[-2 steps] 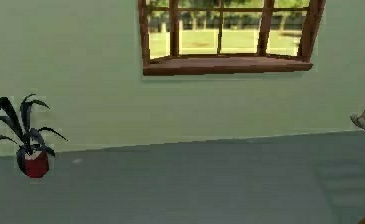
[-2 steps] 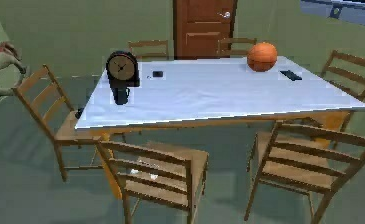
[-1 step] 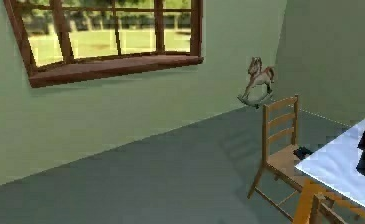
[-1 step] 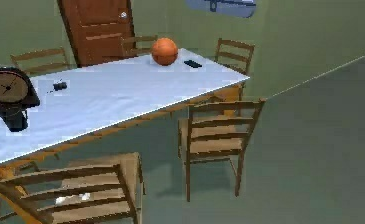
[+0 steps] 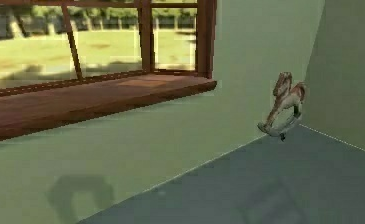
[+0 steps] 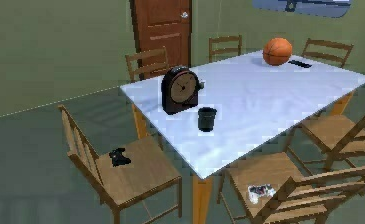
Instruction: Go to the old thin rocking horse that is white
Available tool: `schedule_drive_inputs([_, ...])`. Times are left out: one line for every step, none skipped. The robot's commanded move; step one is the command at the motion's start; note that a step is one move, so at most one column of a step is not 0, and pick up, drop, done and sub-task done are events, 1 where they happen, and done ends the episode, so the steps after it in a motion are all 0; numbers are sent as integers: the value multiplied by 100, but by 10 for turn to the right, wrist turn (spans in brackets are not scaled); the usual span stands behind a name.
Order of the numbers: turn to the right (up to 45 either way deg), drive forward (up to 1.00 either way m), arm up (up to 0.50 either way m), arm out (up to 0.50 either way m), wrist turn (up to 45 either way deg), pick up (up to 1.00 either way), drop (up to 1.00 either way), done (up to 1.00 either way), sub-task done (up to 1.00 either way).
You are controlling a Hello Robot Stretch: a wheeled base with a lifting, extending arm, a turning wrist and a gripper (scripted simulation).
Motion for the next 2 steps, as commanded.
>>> schedule_drive_inputs([60,0,0,0,0,0,0,0,0])
schedule_drive_inputs([0,50,0,0,0,0,0,0,0])
